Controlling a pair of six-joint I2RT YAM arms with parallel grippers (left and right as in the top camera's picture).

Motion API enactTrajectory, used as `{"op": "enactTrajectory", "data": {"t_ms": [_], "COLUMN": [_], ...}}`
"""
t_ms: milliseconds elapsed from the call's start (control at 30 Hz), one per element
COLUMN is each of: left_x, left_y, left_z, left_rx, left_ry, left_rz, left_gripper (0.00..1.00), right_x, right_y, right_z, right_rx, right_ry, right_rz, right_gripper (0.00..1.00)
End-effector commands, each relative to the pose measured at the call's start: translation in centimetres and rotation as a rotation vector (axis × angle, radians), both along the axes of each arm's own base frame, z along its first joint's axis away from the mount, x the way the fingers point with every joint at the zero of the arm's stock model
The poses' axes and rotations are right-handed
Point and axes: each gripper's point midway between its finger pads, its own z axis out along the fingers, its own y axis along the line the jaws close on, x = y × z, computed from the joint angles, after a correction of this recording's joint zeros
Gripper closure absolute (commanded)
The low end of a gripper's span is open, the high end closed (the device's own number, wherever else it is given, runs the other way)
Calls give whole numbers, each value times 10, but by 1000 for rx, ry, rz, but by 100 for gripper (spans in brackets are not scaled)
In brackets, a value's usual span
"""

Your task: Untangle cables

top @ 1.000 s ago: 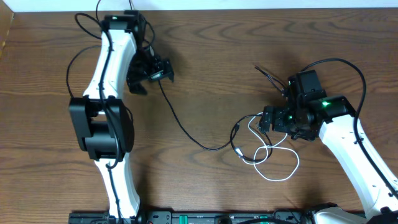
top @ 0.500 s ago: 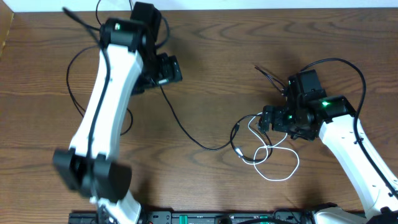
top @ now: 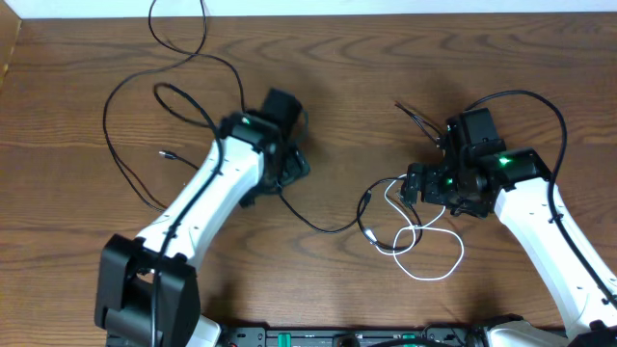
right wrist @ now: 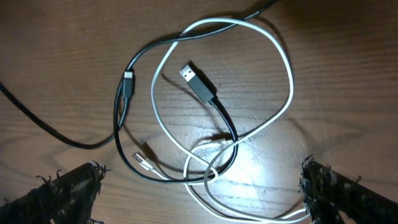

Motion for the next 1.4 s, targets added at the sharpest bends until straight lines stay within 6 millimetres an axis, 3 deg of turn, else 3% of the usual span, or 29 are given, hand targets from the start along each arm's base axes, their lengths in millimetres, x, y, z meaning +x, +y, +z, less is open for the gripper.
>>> {"op": "enactTrajectory", "data": {"t_ms": [0,233,433,633,767,1067,1367], "left_x": [-5,-31,-34,-12,-5,-9,-2], "left_y": [6,12,-1,-12,3,14,5], "left_z": [-17,-43,-60,-57,-58,-86,-89], "left_rx": [21,35,7,-27,58,151,112], "left_ry": [3,70,42,-45,-84,-22,-38], "left_rz": [86,233,196,58,60,7,-31], "left_gripper": [8,11,20,22,22,27,36], "right_x": [0,5,7,7,7,6,6], "right_y": [2,3,4,4,3,3,4], "right_z": [2,3,4,4,4,3,3], "right_rx": [5,11,14,14,13,12,13], "right_ry": [-6,-30,-39,-37,-35,-32,-32], "right_rz": [-2,-2,-2,-2,-2,-2,-3], "right_gripper": [1,1,1,1,1,1,1]}}
